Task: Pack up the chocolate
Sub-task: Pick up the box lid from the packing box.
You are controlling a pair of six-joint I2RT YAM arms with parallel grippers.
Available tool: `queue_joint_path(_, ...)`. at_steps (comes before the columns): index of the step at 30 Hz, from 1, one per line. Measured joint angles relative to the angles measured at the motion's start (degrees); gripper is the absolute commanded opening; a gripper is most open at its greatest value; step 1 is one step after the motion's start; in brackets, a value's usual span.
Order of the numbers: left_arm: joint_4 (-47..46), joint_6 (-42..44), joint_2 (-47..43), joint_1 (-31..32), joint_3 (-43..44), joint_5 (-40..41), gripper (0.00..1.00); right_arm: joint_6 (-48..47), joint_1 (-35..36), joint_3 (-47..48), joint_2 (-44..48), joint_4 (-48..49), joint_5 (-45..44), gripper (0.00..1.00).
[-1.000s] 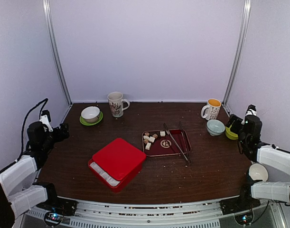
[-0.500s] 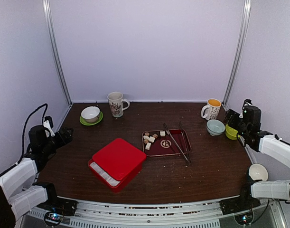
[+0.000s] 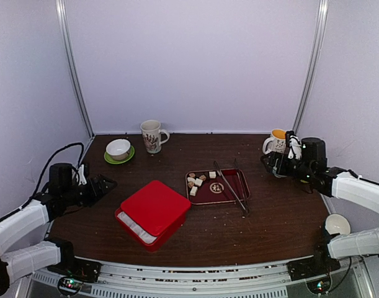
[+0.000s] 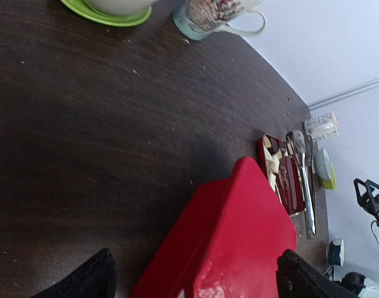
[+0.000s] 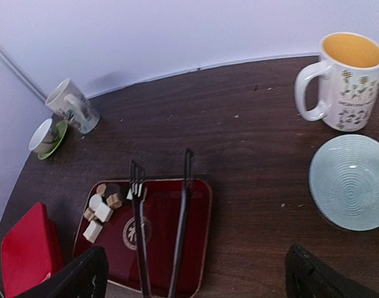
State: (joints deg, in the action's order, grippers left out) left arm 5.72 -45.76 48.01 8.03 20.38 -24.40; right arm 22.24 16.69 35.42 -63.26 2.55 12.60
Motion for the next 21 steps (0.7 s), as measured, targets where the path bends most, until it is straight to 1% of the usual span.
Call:
queue_joint_path(3,4.5,-0.5,-2.2,3.4,1.6,-0.3,0.91,-0.8,5.3,0.0,-0.9,0.0,1.5,1.0)
queue_joint_path(9,11.7,-3.2,-11.3,6.9,1.7,-0.9,0.9,-2.3,17.0,0.6,-4.9,1.8,3.1,1.0)
queue_joint_path(13,13.4,-6.1,-14.4,10.5,1.3,-1.4,0.87,-2.6,21.6,5.0,-10.9,2.4,4.3,1.0)
queue_joint_path(16,14.1,-8.7,-14.9,13.5,0.9,-1.3,0.86,-3.0,24.3,8.3,-14.7,3.3,4.5,1.0)
queue_joint_path(21,12.8,-16.1,-15.1,20.0,-0.4,-0.8,0.82,-3.6,28.4,12.9,-20.1,4.2,5.3,1.0)
